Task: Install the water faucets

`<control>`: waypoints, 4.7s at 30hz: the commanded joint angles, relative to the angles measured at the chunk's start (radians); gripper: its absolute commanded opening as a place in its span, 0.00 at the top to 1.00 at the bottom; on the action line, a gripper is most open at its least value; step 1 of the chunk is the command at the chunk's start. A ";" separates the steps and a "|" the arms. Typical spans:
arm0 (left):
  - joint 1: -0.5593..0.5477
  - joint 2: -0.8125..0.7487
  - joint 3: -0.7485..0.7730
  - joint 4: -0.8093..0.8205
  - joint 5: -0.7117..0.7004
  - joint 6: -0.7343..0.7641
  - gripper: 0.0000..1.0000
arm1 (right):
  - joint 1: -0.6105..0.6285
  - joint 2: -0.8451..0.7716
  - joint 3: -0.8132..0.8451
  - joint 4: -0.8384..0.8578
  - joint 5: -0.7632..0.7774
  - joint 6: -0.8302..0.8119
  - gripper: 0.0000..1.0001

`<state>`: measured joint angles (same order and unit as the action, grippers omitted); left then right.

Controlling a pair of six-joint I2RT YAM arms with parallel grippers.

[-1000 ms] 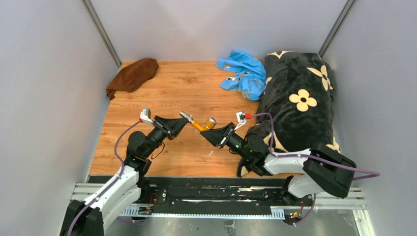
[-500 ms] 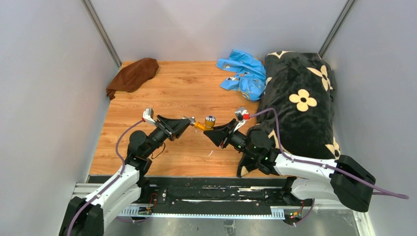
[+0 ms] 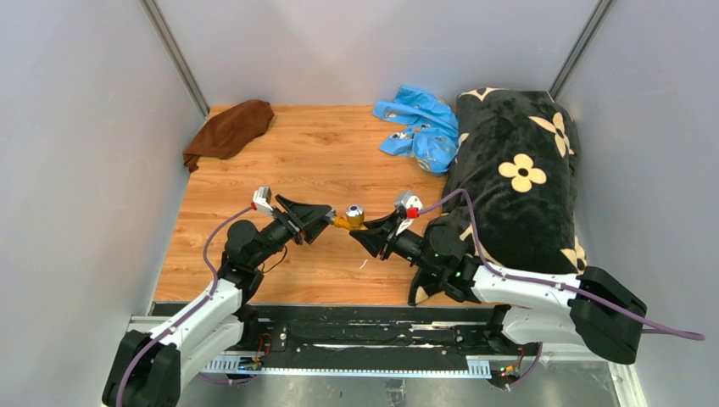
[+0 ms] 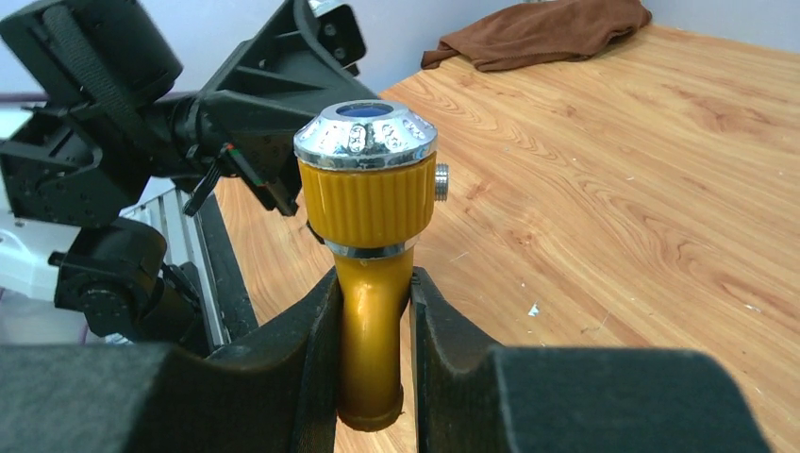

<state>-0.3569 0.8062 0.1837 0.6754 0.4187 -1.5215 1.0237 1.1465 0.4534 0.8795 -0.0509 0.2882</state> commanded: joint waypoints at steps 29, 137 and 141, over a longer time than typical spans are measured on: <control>-0.007 -0.074 0.032 0.018 -0.116 -0.018 1.00 | 0.072 0.178 -0.091 0.448 0.071 0.274 1.00; -0.007 -0.308 0.091 -0.287 -0.199 -0.041 1.00 | 0.259 0.445 0.007 0.697 0.256 0.062 1.00; -0.007 -0.308 0.084 -0.287 -0.206 -0.033 1.00 | 0.235 0.462 0.003 0.706 0.223 0.128 1.00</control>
<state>-0.3580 0.5041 0.2310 0.2749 0.2169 -1.5578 1.2800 1.5852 0.4740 1.5249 0.2558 0.2771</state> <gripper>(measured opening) 0.284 0.290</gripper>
